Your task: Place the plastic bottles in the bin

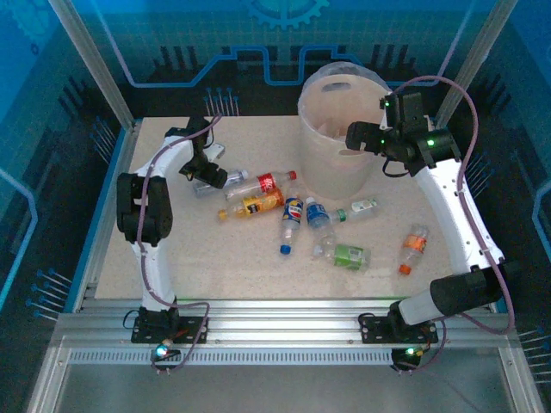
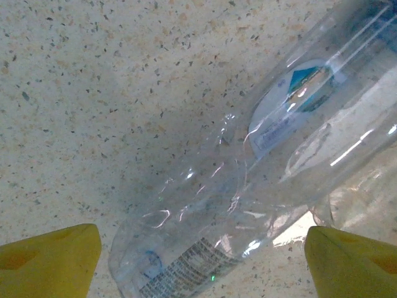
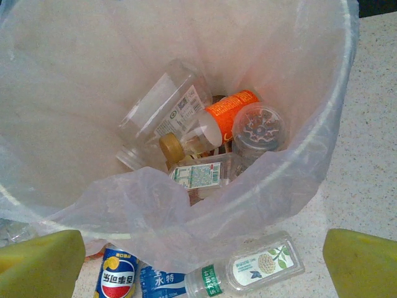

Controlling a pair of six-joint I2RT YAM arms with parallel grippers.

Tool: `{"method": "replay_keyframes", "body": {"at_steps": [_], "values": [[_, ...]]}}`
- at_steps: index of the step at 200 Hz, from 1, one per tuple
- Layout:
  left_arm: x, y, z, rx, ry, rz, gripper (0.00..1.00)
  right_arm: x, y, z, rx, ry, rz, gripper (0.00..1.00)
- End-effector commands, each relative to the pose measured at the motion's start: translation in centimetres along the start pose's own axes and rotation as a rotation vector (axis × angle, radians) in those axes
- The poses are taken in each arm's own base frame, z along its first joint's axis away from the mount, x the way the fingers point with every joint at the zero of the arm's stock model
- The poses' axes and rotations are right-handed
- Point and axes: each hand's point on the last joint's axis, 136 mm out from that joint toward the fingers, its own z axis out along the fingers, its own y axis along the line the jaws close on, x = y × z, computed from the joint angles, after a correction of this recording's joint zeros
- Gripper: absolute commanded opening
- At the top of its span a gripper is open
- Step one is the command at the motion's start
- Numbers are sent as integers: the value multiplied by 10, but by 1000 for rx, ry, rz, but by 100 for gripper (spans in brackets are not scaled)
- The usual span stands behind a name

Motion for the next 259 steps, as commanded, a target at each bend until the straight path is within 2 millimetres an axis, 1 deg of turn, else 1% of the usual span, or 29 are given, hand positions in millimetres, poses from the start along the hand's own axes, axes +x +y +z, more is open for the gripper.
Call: {"method": "replay_keyframes", "body": {"at_steps": [1,43,64,67,74,94,109,122,159,203,235,245,259], "values": [[2,0,7,49,19,-23,87,-2,-4,5,12,-1,19,100],[-2,3,24,67,37,-72,85,0,-2,6,5,4,16,100],[0,4,34,71,56,-91,84,0,-3,7,7,5,15,100],[0,5,35,71,55,-93,82,0,-3,7,7,4,15,100],[1,5,38,74,60,-101,81,0,-2,7,6,5,16,100],[2,6,45,79,74,-116,80,1,-2,10,3,11,16,100],[5,7,51,79,87,-130,81,0,0,11,-2,13,18,100],[6,9,54,76,90,-141,85,0,1,12,-6,15,17,100],[3,12,59,72,85,-147,88,-1,2,14,-8,13,18,100],[1,14,64,65,94,-154,87,-1,4,17,-14,18,17,100],[3,17,67,54,108,-170,82,1,3,19,-13,21,19,100],[3,16,66,55,107,-177,75,1,3,20,-12,22,18,100],[2,17,64,50,101,-184,68,1,3,21,-14,23,20,100]]}}
